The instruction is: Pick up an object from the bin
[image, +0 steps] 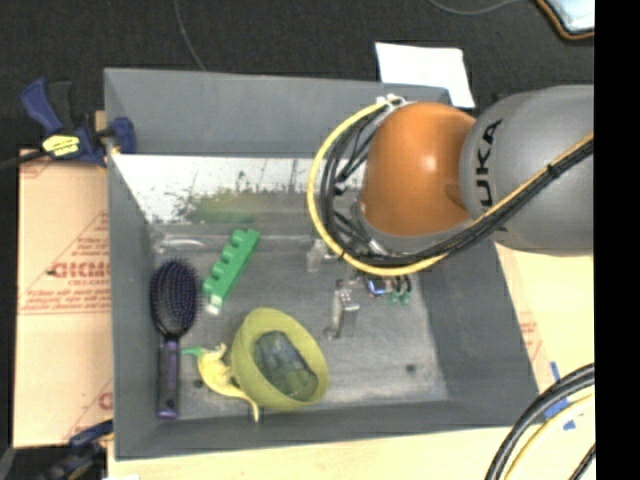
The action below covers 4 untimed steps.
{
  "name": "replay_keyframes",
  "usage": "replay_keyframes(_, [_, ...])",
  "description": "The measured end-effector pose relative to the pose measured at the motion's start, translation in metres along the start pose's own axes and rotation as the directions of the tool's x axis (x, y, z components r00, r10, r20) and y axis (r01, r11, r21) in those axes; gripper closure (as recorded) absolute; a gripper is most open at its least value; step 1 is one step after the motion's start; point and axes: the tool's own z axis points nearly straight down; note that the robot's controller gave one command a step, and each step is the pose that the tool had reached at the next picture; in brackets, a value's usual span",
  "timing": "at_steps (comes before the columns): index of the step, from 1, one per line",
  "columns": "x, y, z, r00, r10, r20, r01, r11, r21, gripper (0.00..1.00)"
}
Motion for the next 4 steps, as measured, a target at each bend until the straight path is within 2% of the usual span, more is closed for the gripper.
replay_keyframes(1, [0.046, 0.011, -0.058, 0.961, -0.275, 0.003, 0.275, 0.961, 0.001, 0.0])
replay_keyframes(2, [-0.006, -0.001, 0.055, 0.975, -0.221, 0.003, 0.221, 0.975, 0.001, 0.0])
replay_keyframes(3, [0.035, 0.045, 0.018, 0.969, -0.245, 0.013, 0.245, 0.97, 0.002, 0.0])
replay_keyframes(4, [-0.026, 0.084, 0.108, 0.982, -0.187, 0.017, 0.187, 0.982, 0.003, 0.0])
